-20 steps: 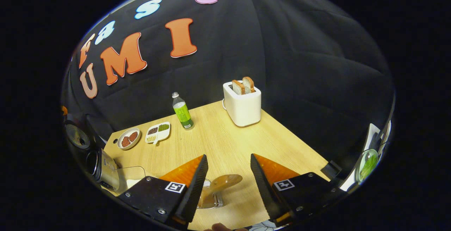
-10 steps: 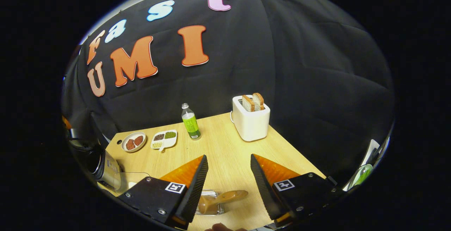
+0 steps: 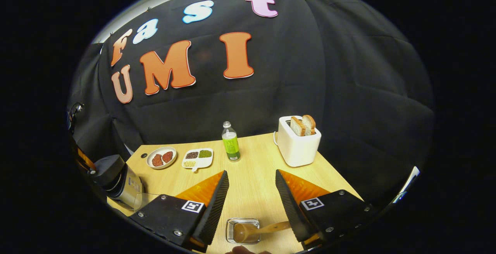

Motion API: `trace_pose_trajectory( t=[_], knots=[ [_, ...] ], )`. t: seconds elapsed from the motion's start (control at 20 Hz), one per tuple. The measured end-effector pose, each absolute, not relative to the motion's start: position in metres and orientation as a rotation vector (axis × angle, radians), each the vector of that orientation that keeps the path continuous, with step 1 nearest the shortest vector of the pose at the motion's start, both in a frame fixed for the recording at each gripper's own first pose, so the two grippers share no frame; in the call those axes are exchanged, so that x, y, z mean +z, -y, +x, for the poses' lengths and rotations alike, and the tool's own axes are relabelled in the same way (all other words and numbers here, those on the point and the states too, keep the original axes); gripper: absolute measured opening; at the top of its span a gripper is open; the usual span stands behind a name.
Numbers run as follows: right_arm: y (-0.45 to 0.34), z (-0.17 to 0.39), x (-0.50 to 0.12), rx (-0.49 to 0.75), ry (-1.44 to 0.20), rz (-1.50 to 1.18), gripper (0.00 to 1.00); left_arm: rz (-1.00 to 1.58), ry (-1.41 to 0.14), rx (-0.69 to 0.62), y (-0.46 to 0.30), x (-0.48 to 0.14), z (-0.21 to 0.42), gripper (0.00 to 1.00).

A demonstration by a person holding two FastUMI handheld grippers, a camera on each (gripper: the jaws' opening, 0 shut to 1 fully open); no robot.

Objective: Close the left gripper, press the button to open the rice cooker; take a wooden spoon from the chopstick holder with the right hand, scoop a spoonful of rice and pour it into the rice cooker, then put the wooden spoon back into the chopstick holder.

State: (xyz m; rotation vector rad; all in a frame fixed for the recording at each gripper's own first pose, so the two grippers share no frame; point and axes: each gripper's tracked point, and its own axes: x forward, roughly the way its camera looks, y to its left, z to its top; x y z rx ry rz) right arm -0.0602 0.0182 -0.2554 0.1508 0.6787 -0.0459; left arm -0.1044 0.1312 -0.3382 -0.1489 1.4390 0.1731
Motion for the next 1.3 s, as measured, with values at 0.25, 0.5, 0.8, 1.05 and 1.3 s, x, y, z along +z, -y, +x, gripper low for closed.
trace_pose_trajectory(
  t=[0.25, 0.5, 0.8, 1.05, 1.3],
  knots=[
    [-0.032, -0.062, -0.253, -0.012, -0.682, 0.132, 0.76, -0.167, -1.548, 0.189, -0.127, -0.364, -0.114, 0.98],
    [-0.043, -0.061, -0.249, 0.006, -0.677, 0.131, 0.76, -0.162, -1.538, 0.183, -0.125, -0.364, -0.114, 0.97],
    [-0.059, -0.057, -0.237, 0.045, -0.655, 0.129, 0.76, -0.148, -1.481, 0.181, -0.126, -0.362, -0.113, 0.97],
    [-0.073, -0.047, -0.214, 0.088, -0.605, 0.129, 0.76, -0.114, -1.343, 0.187, -0.126, -0.359, -0.108, 0.97],
    [-0.084, -0.034, -0.182, 0.123, -0.502, 0.122, 0.76, -0.091, -1.042, 0.119, -0.109, -0.334, -0.077, 0.96]
  ],
)
